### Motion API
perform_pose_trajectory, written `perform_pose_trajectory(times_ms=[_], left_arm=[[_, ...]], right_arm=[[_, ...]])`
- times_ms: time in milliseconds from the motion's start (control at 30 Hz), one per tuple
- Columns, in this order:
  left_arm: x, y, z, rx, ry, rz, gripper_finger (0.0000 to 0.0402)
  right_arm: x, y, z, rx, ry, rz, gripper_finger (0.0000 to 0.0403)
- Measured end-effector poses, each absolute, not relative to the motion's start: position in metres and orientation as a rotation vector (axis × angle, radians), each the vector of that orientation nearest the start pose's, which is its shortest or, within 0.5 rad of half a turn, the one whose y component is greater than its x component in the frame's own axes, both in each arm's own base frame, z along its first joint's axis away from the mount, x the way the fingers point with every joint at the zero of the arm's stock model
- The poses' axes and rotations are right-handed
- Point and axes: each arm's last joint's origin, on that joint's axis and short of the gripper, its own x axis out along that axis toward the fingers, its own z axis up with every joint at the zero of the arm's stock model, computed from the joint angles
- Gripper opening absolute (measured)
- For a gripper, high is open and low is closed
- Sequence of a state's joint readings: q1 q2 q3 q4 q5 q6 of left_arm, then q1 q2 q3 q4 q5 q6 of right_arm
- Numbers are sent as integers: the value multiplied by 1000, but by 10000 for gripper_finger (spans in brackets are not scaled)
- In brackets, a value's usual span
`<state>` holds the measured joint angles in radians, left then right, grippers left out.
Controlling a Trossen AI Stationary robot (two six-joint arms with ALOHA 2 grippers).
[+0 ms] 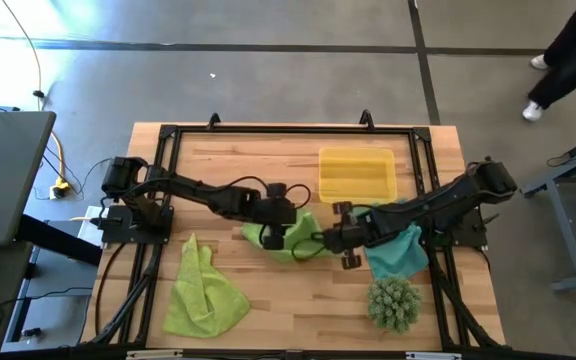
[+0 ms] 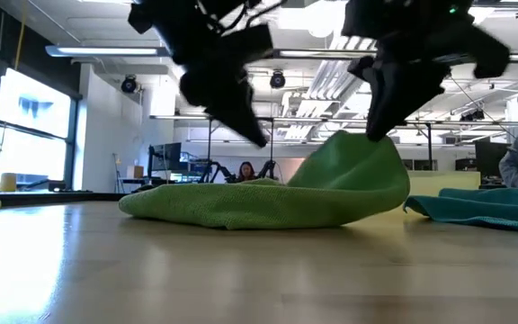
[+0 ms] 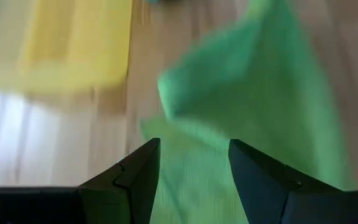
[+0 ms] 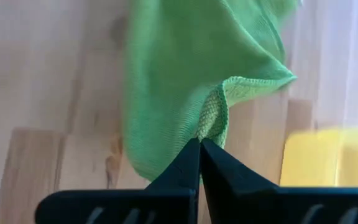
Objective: Roll microfiber towels into tight, uniform cylinder then place into a basket
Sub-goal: Fold the top green microfiber towel
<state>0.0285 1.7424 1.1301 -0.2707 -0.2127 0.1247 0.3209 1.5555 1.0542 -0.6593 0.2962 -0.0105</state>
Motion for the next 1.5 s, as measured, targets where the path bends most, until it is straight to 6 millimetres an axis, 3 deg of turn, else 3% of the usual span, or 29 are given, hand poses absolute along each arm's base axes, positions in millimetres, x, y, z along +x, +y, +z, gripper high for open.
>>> perform_pose_trajectory(times_ms=[133, 367, 633, 1000, 1500], left_arm=[[369, 10, 205, 256, 780, 127, 181], [375, -7, 211, 343, 675, -93, 181], [379, -21, 217, 479, 587, -165, 181], [375, -38, 212, 481, 629, -216, 181], [370, -73, 214, 432, 607, -270, 181]], right_arm=[[285, 96, 216, -469, 1063, 116, 0], [288, 103, 220, -633, 989, 139, 0], [297, 110, 227, -852, 841, 243, 0], [291, 110, 253, -1026, 734, 85, 0], [269, 144, 296, -1041, 437, 6, 0]])
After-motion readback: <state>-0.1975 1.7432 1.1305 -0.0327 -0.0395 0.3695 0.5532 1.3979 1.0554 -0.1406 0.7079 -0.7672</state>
